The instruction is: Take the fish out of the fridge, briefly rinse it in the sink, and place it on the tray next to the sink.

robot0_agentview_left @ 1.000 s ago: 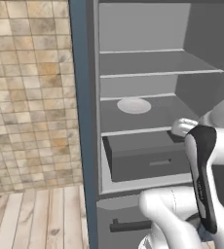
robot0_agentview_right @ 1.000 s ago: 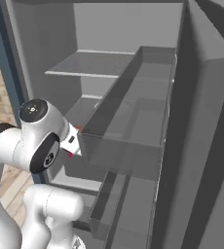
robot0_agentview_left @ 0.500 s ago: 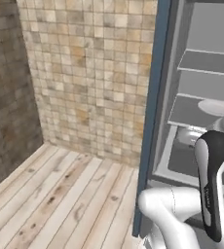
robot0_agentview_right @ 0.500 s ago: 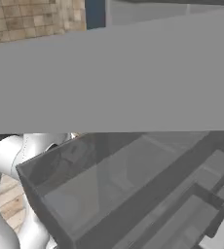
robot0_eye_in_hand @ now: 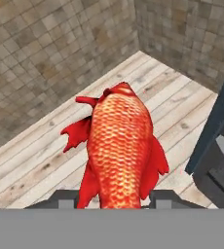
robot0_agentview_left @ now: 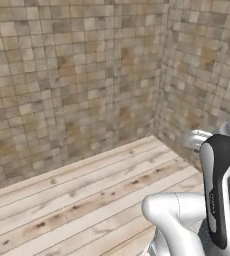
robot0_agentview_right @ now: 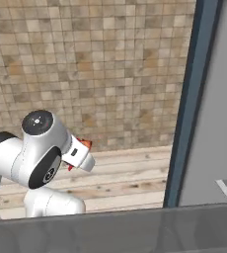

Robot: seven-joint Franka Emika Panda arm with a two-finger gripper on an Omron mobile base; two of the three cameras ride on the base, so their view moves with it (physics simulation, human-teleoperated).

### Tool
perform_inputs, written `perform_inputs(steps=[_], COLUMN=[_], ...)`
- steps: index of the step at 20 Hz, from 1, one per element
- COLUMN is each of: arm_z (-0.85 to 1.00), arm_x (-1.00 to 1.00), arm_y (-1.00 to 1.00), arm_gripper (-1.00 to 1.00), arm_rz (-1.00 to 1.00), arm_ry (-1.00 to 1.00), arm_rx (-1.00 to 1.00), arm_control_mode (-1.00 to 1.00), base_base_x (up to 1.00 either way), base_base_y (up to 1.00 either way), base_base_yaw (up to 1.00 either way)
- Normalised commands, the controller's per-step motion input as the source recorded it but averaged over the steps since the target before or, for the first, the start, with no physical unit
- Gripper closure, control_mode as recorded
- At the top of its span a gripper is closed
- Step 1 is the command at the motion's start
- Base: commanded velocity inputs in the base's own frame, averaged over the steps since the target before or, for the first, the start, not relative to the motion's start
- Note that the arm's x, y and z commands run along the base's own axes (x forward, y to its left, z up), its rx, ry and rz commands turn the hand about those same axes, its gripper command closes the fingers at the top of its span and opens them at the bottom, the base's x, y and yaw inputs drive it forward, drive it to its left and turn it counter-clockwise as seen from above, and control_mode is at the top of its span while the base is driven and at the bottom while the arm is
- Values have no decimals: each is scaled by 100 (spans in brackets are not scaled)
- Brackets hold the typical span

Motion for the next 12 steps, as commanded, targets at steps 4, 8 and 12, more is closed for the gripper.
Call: perform_inputs(steps=[4, 8, 12], arm_z=[0, 0, 0], arm_x=[0, 0, 0], arm_y=[0, 0, 0], arm_gripper=[100, 100, 100], arm_rz=[0, 0, 0], arm_ry=[0, 0, 0], arm_rx=[0, 0, 0], arm_control_mode=[100, 100, 100], base_base_x=[0, 0, 0], base_base_y=[2, 1, 0], base_base_yaw=[100, 100, 99])
